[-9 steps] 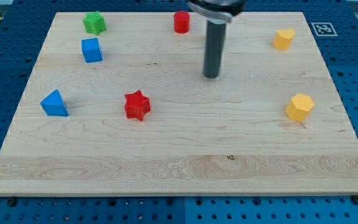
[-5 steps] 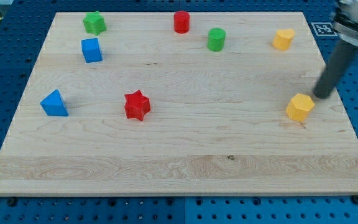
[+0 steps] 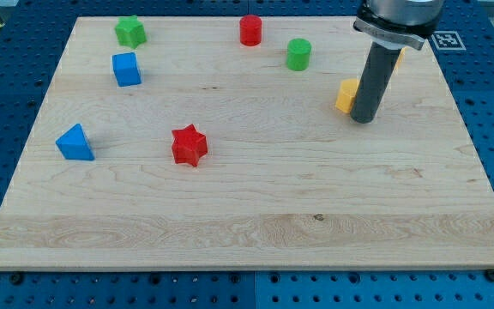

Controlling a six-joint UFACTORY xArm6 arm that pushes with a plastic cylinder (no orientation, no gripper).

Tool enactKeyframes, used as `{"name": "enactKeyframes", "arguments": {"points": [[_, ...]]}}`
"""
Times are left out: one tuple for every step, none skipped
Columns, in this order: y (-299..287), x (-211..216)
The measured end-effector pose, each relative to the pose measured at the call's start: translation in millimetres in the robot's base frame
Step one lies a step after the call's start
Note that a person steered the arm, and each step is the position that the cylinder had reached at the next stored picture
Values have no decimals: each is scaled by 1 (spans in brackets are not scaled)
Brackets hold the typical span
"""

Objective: Push the yellow hexagon above the yellow heart

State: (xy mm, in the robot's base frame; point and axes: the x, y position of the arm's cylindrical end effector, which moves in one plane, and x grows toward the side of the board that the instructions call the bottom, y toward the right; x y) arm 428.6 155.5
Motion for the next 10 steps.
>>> {"name": "enactKeyframes", "arguments": {"points": [[0,20],[-8,-30],[-8,-70],[-8,-58],[-5,-58],[-5,-103],[-5,-111],[-15,-85],[-46,-81],[-45,-114]]}}
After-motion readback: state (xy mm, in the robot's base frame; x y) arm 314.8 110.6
